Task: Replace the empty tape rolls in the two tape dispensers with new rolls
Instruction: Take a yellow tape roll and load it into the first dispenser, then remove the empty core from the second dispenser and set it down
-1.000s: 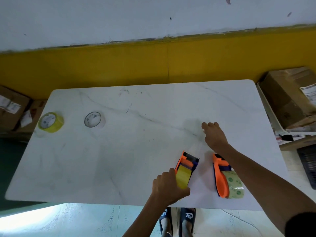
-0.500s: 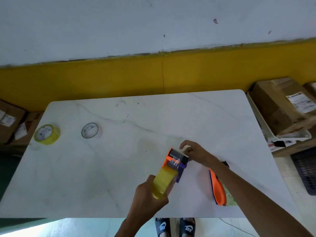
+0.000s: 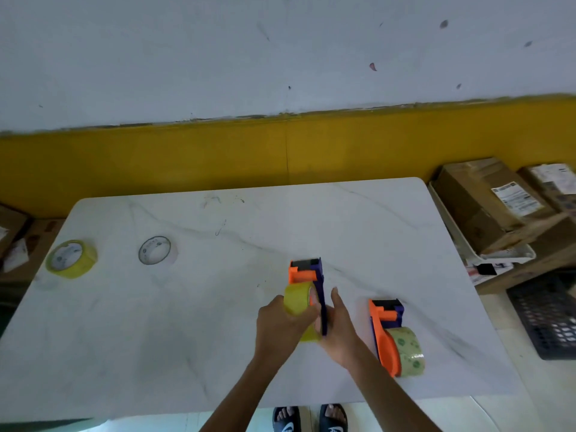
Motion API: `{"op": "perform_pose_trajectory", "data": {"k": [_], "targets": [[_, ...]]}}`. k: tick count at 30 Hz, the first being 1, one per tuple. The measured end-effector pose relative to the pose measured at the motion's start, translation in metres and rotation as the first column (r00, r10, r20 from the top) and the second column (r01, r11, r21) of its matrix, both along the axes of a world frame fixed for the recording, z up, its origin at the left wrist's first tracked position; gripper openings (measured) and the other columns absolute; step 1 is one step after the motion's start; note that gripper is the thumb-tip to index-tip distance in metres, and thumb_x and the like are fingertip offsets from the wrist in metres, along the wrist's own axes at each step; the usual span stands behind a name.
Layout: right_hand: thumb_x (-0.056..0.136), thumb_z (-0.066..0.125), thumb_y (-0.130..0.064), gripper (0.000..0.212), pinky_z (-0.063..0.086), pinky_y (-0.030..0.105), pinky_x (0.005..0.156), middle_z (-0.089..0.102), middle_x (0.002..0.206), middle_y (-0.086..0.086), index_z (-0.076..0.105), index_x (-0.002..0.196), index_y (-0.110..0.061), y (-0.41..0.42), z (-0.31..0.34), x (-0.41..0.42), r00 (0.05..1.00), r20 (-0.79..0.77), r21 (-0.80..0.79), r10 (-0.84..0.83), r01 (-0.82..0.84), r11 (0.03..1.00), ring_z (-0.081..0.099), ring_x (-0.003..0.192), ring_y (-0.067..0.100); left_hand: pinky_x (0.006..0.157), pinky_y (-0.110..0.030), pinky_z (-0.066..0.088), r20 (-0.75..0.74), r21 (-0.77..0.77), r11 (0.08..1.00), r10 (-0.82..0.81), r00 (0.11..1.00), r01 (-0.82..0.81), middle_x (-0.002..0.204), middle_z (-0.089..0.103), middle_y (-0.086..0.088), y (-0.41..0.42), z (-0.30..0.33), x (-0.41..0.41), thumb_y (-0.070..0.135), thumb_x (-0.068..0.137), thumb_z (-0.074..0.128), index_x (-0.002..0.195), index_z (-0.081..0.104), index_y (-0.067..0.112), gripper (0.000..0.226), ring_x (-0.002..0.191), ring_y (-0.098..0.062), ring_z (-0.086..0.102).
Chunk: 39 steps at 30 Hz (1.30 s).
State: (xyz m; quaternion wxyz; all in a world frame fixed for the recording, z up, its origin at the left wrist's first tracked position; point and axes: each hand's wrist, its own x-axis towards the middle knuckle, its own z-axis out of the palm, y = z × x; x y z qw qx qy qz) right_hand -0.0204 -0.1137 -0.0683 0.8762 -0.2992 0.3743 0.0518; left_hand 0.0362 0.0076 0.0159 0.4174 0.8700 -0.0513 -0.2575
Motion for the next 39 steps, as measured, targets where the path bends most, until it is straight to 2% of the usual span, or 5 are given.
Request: {"op": "perform_pose_trajectory", "data": {"k": [8,17,21,29,39], "targets": [[0.088,0.049,-0.054,0.063,0.052,0.043,0.076,0.067,0.102,0.024,0.061,0.117,0.001,0.020,-0.015,-0.042,0.924,-0.284,0.102,-0.256,0.294,0.950,0.063,0.095,0.036,0.050,-0.024,0.040,-0.108,0.218,0.963,-0.136,0.985,0.157,0.064,0.052,0.002,-0.046,-0.033,-0.010,0.055,0.068,0.067,0.062,0.048,0.015,0.045,0.063,-0.019,0.058],[0.080,0.016,-0.081,0.086,0.052,0.030,0.054,0.062,0.073,0.010,0.061,0.078,-0.008,0.006,0.008,-0.050,0.723,-0.690,-0.279,0.046,-0.324,0.904,0.060,0.064,0.025,0.049,-0.024,0.040,-0.103,0.327,0.924,-0.175,0.979,0.200,0.073,0.056,-0.004,-0.050,-0.051,-0.022,0.058,0.065,0.064,0.065,0.047,0.013,0.048,0.066,-0.023,0.061],[0.102,0.037,-0.026,0.033,0.051,0.041,0.083,0.065,0.109,0.009,0.047,0.124,-0.005,-0.002,0.025,-0.044,0.714,-0.700,-0.655,0.030,-0.658,0.371,0.065,0.098,0.026,0.063,-0.029,0.050,-0.112,0.349,0.914,-0.178,0.978,0.206,0.094,0.065,-0.007,-0.048,-0.043,-0.025,0.064,0.066,0.066,0.094,0.062,0.008,0.063,0.088,-0.029,0.068],[0.094,0.040,-0.001,0.046,0.036,0.043,0.104,0.053,0.131,0.023,0.035,0.139,0.002,-0.012,0.058,-0.032,0.804,-0.593,-0.753,0.025,-0.566,0.335,0.051,0.124,0.036,0.086,-0.038,0.053,-0.125,0.344,0.902,-0.230,0.965,0.259,0.117,0.064,-0.013,-0.038,-0.018,-0.024,0.083,0.067,0.050,0.121,0.053,0.006,0.094,0.105,-0.036,0.065],[0.096,0.046,-0.025,0.020,0.045,0.047,0.098,0.062,0.112,0.022,0.059,0.096,-0.010,-0.024,0.078,-0.034,0.855,-0.517,-0.818,-0.032,-0.484,0.311,0.057,0.112,0.038,0.083,-0.032,0.045,0.155,0.137,0.950,-0.300,0.941,0.280,0.124,0.057,-0.012,-0.036,0.011,0.000,0.026,0.088,0.056,0.122,0.053,0.005,0.039,0.109,-0.027,0.057]]}}
